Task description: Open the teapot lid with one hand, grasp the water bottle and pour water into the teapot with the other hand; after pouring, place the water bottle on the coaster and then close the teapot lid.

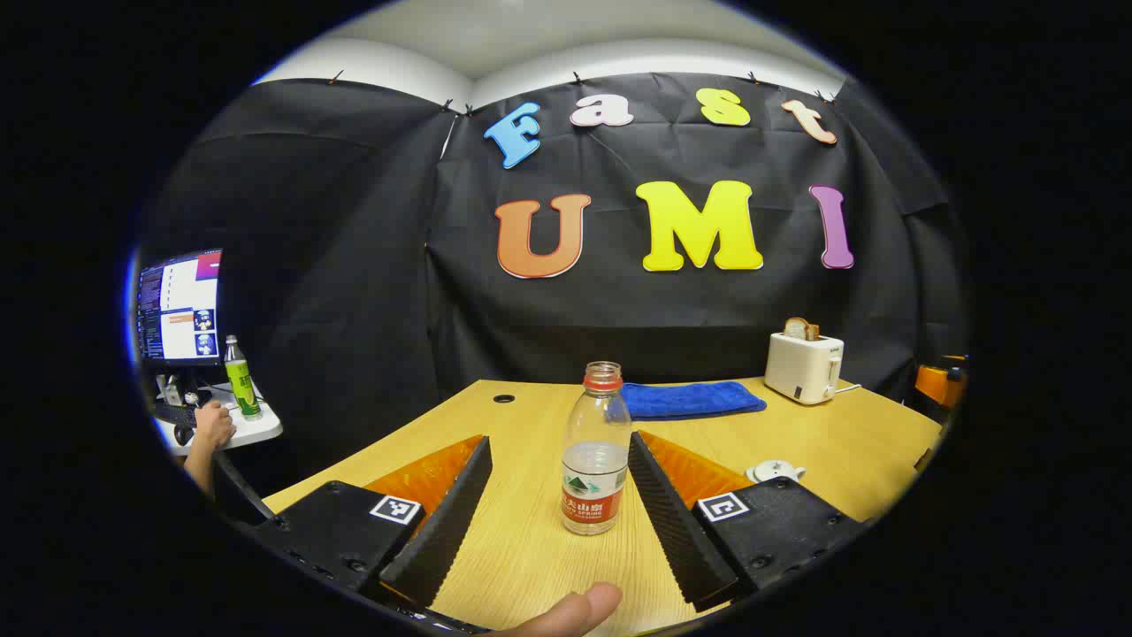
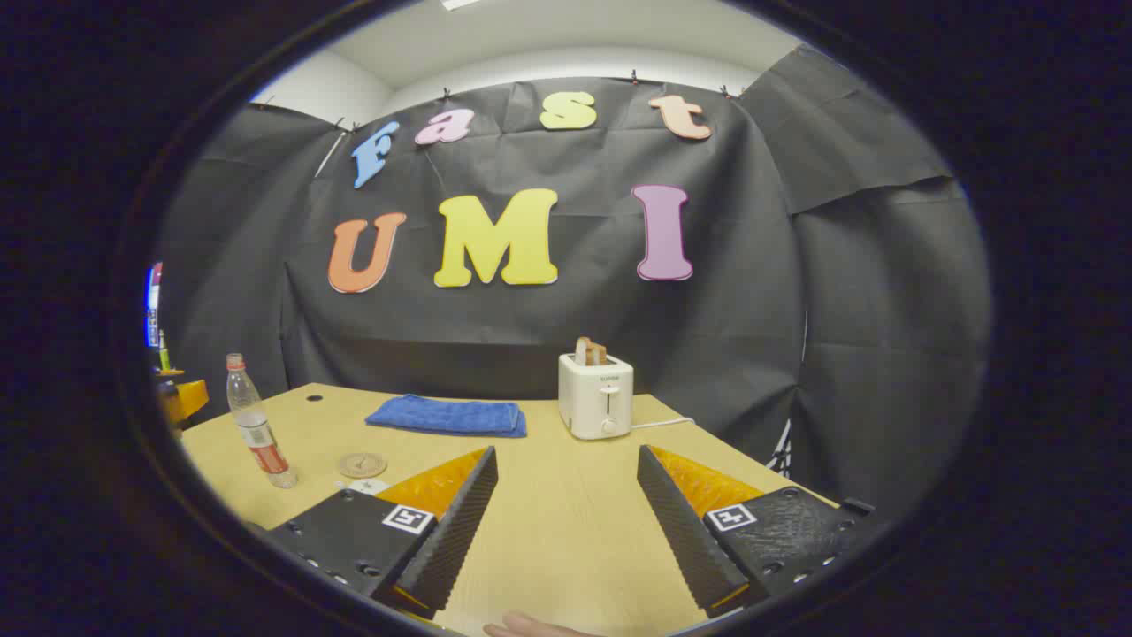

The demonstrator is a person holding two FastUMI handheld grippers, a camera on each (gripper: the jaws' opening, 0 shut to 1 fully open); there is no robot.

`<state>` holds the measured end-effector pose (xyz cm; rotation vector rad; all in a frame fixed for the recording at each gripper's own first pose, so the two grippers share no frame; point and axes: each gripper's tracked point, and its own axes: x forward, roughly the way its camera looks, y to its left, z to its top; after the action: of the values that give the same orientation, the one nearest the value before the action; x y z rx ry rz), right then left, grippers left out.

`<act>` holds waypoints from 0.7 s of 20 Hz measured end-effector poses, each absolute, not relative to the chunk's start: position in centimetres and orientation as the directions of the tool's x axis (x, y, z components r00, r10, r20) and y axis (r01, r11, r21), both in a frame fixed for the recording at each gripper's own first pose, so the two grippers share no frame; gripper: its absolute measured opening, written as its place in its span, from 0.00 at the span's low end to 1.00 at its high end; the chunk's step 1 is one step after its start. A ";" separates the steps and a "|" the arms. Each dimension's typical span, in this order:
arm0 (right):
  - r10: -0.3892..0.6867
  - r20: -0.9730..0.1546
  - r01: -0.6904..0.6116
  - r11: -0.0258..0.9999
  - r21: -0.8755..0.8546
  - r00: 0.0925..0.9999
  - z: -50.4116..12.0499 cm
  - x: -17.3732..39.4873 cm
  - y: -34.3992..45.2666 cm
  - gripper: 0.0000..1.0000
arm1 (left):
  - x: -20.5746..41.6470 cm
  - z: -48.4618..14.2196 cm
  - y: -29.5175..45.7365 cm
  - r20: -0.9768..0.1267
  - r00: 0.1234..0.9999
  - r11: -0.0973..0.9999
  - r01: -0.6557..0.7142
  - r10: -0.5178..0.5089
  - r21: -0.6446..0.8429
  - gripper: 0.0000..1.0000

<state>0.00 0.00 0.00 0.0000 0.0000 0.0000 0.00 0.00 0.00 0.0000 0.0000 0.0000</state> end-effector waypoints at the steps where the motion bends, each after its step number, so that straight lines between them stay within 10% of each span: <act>1: 0.003 -0.007 -0.003 1.000 -0.005 1.000 -0.3 0.0 0.0 0.93 | 0.0 0.0 -0.3 0.011 1.000 1.000 0.002 -0.003 0.010 0.97; 14: 0.028 -0.011 -0.028 0.997 -0.078 1.000 -1.5 0.3 2.0 0.95 | 0.0 -0.7 -0.2 -0.001 1.000 1.000 -0.002 0.002 -0.012 0.97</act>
<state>0.31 2.05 -1.49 -0.0786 0.0097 0.0280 -0.03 -0.21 -0.68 -0.0122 0.0006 0.0020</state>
